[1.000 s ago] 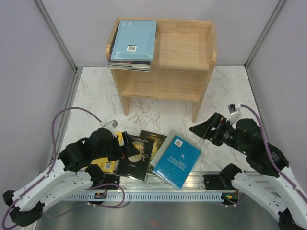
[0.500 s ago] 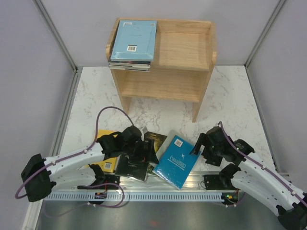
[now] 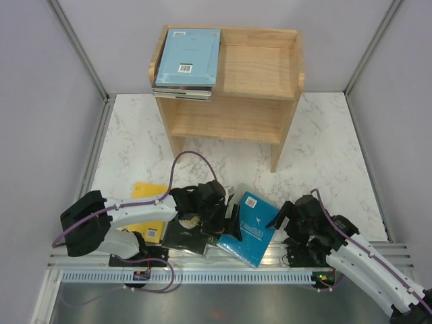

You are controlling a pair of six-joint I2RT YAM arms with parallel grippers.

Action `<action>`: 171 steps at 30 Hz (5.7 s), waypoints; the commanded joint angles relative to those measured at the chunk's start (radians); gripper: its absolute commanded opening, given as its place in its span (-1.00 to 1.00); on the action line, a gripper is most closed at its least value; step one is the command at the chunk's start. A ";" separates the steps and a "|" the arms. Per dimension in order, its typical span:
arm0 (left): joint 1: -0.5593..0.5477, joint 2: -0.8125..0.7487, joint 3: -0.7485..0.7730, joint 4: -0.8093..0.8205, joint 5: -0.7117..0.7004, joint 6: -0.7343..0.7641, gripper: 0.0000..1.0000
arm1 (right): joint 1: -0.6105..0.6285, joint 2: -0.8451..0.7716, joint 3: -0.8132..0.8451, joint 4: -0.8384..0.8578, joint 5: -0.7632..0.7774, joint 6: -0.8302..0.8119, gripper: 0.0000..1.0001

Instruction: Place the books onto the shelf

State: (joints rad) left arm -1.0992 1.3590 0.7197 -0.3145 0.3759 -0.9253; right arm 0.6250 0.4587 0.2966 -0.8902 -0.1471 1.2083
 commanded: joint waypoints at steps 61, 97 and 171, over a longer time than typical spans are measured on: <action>0.039 -0.110 -0.284 0.792 0.155 -0.326 -0.95 | -0.001 -0.155 -0.080 0.269 -0.195 0.231 -0.90; 0.453 -0.598 0.001 0.246 0.390 -0.287 -0.95 | 0.002 0.388 0.369 0.757 -0.255 0.188 0.88; 0.484 -0.750 0.284 -0.425 0.143 0.036 1.00 | 0.065 0.555 1.272 0.450 -0.193 -0.033 -1.00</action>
State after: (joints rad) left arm -0.6182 0.6521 0.9615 -0.6197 0.6098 -0.9558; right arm 0.6903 1.0107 1.3678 -0.5758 -0.3393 1.1896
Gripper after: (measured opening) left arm 0.996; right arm 0.371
